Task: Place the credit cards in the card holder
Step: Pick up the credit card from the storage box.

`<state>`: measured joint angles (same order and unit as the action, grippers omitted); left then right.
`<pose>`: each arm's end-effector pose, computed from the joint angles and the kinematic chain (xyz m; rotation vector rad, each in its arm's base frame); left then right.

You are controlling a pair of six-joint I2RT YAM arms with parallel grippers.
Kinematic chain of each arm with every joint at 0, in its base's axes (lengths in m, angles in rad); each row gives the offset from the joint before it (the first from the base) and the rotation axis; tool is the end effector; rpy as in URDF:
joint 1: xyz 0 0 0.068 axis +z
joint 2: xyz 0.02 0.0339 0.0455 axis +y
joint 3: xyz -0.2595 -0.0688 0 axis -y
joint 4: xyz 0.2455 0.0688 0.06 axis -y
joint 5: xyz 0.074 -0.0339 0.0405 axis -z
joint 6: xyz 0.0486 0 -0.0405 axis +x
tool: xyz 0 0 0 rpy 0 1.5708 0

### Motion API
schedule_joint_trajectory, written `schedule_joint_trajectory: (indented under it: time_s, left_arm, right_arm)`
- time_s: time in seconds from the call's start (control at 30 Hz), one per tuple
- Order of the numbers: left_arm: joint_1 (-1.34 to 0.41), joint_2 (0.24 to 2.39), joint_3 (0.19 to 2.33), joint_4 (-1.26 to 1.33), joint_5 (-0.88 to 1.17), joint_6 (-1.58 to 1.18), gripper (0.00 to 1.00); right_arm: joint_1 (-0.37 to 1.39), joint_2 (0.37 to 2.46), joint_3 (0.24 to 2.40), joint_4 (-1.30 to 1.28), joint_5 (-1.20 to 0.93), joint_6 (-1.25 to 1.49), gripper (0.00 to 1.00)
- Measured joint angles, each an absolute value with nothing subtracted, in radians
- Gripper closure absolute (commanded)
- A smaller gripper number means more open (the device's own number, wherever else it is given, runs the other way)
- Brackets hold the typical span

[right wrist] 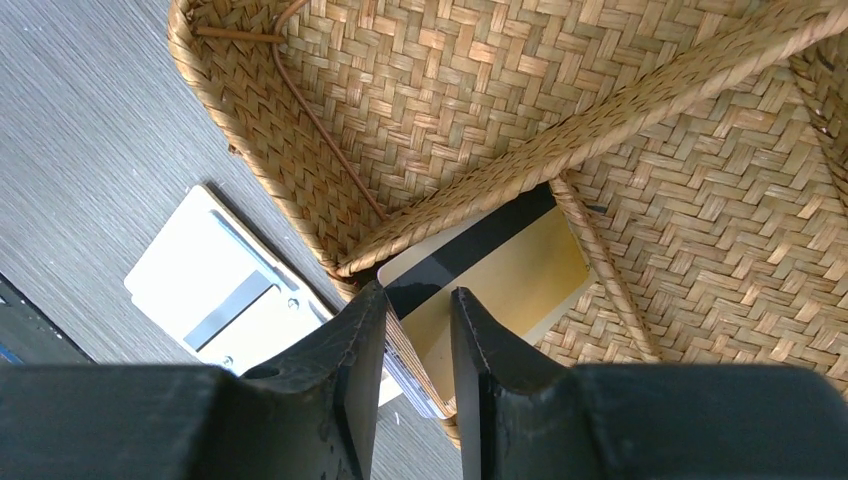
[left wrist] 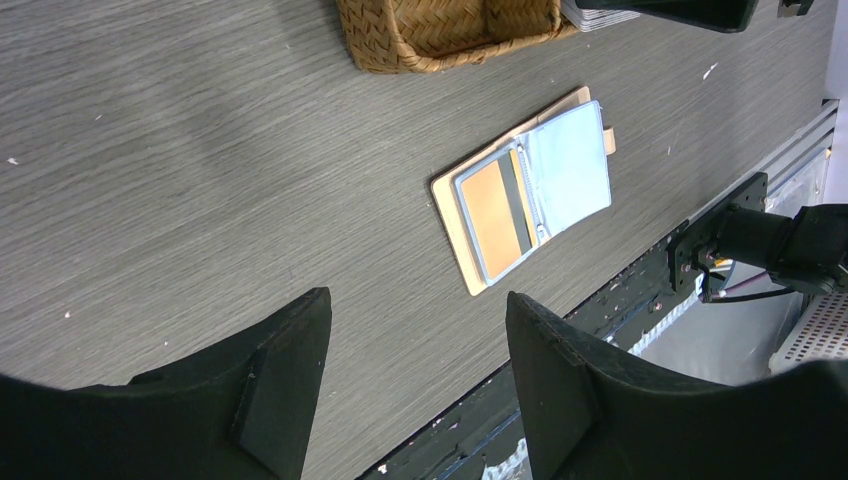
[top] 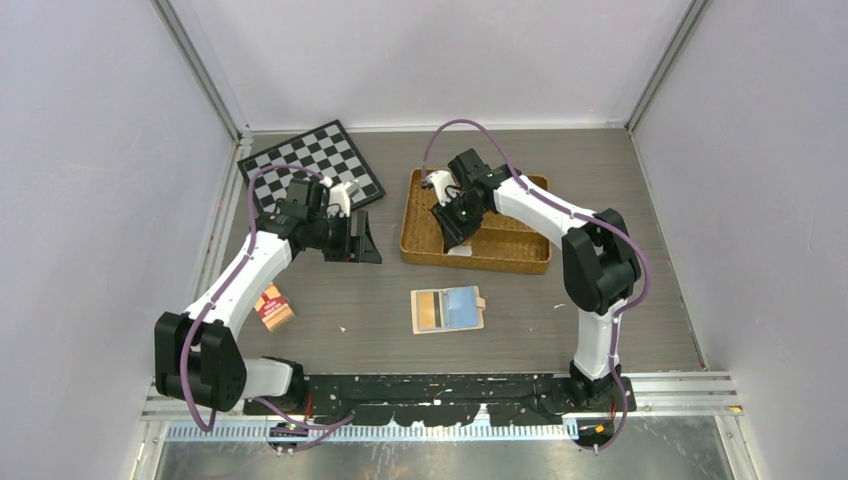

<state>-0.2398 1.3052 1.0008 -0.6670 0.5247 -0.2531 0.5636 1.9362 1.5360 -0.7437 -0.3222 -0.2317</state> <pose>0.2561 -0.0877 0.2517 0.1952 2.5587 -0.8588 0.3400 0.2331 0.2062 -1.1439 2.4756 0.5344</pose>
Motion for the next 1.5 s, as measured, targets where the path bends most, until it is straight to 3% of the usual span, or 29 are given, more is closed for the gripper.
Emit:
schedule_joint_trajectory:
  time_s: [0.27,0.43,0.73,1.5]
  left_arm:
    - [-0.240,1.305,1.001,-0.667,0.525,-0.253,0.34]
    - [-0.240,1.305,1.001,-0.667,0.525,-0.253,0.34]
    - [-0.240,1.306,1.001,-0.668,0.525,-0.252,0.34]
    - [-0.250,1.265,0.984,-0.626,0.662,-0.239,0.35]
  right_arm:
    - [0.564,1.936,1.542,-0.742,-0.327,-0.230,0.78]
    - [0.564,1.930,1.544,-0.743,-0.328,-0.227,0.79]
    - [0.564,1.884,1.544,-0.743,-0.307,-0.210,0.98]
    - [0.613,1.589,1.498,-0.759,-0.025,-0.153,0.99]
